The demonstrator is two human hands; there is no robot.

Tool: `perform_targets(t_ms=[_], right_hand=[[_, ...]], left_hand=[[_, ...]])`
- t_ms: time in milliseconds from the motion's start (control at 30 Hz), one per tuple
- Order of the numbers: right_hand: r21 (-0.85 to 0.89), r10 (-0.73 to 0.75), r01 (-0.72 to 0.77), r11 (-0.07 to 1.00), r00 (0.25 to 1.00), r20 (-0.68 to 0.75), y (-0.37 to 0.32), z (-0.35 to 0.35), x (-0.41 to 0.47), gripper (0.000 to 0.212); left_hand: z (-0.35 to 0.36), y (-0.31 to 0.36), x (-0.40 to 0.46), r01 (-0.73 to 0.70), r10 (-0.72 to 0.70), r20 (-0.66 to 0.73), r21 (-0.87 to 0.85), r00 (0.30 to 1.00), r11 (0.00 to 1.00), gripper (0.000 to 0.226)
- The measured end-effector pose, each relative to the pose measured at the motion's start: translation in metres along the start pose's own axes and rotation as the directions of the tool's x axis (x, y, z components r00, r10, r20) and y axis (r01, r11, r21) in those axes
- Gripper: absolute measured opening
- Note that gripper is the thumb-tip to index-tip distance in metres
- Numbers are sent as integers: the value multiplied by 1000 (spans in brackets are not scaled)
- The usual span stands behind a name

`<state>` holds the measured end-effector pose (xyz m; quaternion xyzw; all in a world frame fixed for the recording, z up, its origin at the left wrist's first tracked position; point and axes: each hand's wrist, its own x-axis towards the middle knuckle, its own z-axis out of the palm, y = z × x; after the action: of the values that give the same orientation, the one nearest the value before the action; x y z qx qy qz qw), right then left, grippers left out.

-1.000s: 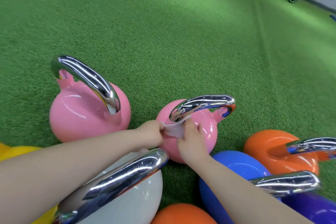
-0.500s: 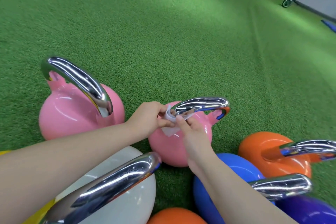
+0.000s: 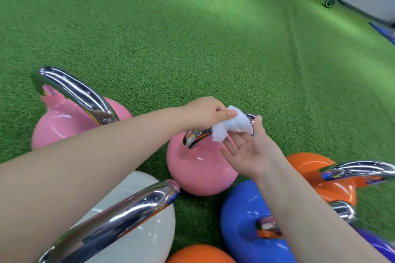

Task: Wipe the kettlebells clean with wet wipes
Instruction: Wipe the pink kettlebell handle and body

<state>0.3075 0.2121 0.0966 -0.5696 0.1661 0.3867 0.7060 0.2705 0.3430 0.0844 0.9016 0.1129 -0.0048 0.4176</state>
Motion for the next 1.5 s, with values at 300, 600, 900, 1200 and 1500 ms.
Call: perform_targets(t_ms=[300, 600, 900, 1200, 1500], right_hand=[[-747, -771, 628, 220, 581, 261, -6, -24, -27, 28], [-406, -54, 488, -773, 587, 808, -23, 22, -10, 47], [-57, 140, 310, -949, 576, 805, -21, 40, -1, 34], [134, 211, 162, -978, 754, 622, 38, 73, 6, 28], [-334, -12, 443, -832, 586, 810, -32, 29, 28, 16]], left_hand=[[-12, -19, -12, 16, 13, 79, -359, 997, 933, 33], [-22, -28, -18, 49, -112, -100, -493, 989, 869, 69], [-21, -48, -20, 170, -268, -182, -426, 946, 889, 46], [-7, -56, -19, 247, -402, -218, -511, 889, 823, 45], [16, -63, -27, 273, -417, -184, -517, 890, 811, 40]])
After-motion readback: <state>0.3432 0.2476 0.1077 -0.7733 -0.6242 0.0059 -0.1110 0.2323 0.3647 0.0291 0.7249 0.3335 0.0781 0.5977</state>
